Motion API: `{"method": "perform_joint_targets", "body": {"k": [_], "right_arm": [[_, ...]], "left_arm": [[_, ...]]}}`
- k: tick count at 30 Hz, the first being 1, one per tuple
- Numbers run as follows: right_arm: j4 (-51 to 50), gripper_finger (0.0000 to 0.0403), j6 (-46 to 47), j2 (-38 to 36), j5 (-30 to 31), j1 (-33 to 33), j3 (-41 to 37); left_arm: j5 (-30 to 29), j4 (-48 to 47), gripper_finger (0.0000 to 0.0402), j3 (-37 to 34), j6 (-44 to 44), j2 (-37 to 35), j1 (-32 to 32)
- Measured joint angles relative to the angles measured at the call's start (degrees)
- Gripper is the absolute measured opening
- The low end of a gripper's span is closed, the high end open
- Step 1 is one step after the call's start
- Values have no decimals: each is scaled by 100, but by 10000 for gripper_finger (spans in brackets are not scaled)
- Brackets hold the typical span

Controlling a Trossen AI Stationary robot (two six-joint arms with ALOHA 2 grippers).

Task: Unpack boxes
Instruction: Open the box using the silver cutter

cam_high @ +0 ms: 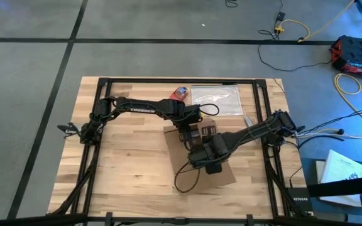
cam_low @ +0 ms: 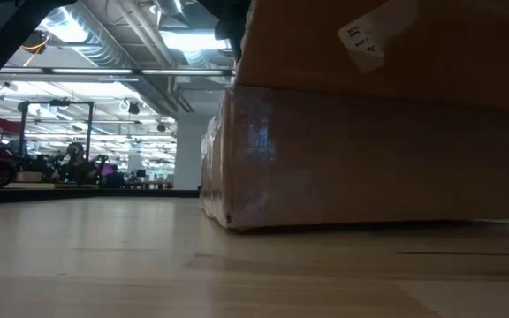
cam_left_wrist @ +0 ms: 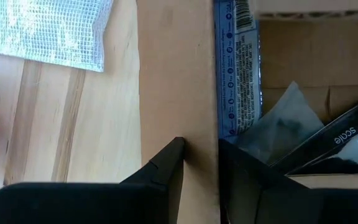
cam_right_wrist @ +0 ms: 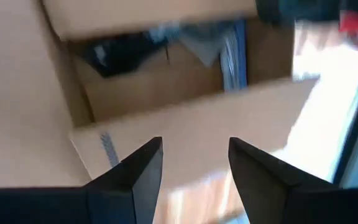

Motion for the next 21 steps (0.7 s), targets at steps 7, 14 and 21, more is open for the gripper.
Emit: {"method": "perform_joint_targets", "body": {"k": [7,14,21], "right_arm": [[571,170,-443,4,-467,-133,-99],[334,170,-511,4,-877,-334,-450],[326,170,-474,8,-980,-348,-380]], "left_arm": [[0,-1,76,0,2,0,-6],[2,-4,76,0,4,0,-7],[2,-2,76,0,4,0,-7]]}}
